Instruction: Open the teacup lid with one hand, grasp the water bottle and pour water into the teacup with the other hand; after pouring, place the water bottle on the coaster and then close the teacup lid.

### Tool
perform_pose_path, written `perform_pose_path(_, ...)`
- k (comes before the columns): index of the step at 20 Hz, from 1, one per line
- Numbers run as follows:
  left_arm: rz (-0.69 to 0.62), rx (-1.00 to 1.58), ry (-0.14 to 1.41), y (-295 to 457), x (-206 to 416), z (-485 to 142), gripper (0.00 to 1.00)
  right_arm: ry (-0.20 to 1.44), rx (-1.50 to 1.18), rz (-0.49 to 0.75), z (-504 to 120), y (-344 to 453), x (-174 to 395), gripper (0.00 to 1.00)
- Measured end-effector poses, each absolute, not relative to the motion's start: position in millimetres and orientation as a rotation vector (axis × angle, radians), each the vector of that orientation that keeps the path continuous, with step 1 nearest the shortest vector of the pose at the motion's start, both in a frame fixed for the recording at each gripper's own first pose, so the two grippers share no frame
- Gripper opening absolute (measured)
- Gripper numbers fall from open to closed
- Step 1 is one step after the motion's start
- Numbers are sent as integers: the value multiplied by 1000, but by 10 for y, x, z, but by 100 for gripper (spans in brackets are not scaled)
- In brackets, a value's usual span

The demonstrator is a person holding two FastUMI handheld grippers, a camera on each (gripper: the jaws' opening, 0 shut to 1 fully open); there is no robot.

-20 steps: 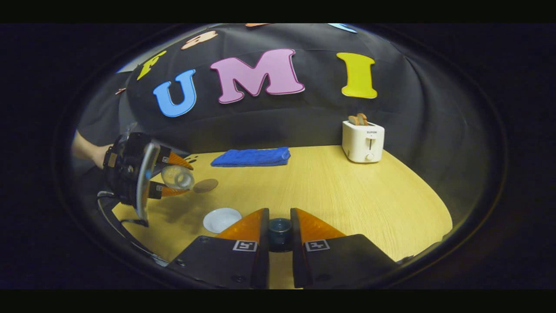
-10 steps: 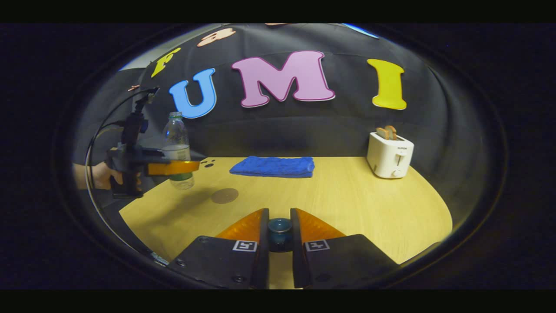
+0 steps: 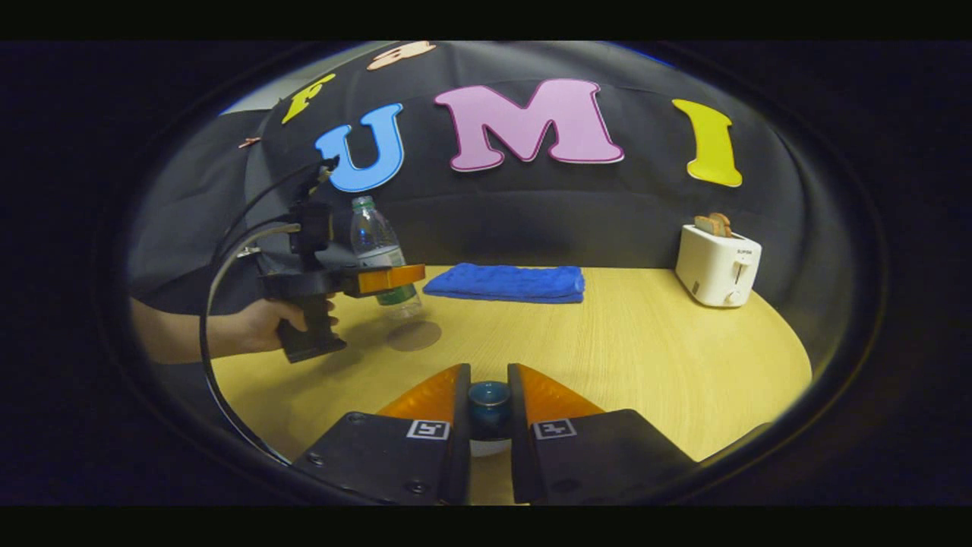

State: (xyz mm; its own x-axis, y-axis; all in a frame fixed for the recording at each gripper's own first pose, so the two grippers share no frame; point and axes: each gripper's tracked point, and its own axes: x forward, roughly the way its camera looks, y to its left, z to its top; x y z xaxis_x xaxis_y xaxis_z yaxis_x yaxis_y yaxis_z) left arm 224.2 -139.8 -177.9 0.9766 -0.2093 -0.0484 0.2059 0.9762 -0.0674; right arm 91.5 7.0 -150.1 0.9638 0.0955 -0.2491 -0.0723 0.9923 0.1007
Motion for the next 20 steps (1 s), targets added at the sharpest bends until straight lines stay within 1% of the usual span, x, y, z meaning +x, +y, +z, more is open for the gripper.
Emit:
perform_pose_path(6, -225, -67, 83, -1533, 2333, -2049, 74, 254, 110, 83, -1685, 165, 915, 25)
perform_pose_path(7, -230, -59, 91, -1544, 2341, -2078, 76, 257, 113, 86, -1703, 188, 923, 25)
perform_pose_path(12, -247, -16, 96, -1610, 2257, -2129, 81, 254, 107, 91, -1688, 227, 929, 25)
perform_pose_path(13, -233, -7, 98, -1593, 2241, -2152, 92, 252, 105, 90, -1677, 223, 928, 25)
perform_pose_path(15, -196, -8, 142, -1539, 2176, -2246, 98, 251, 104, 90, -1678, 217, 922, 25)
perform_pose_path(20, -150, -57, 195, -1426, 1798, -2433, 98, 242, 102, 96, -1655, 226, 915, 25)
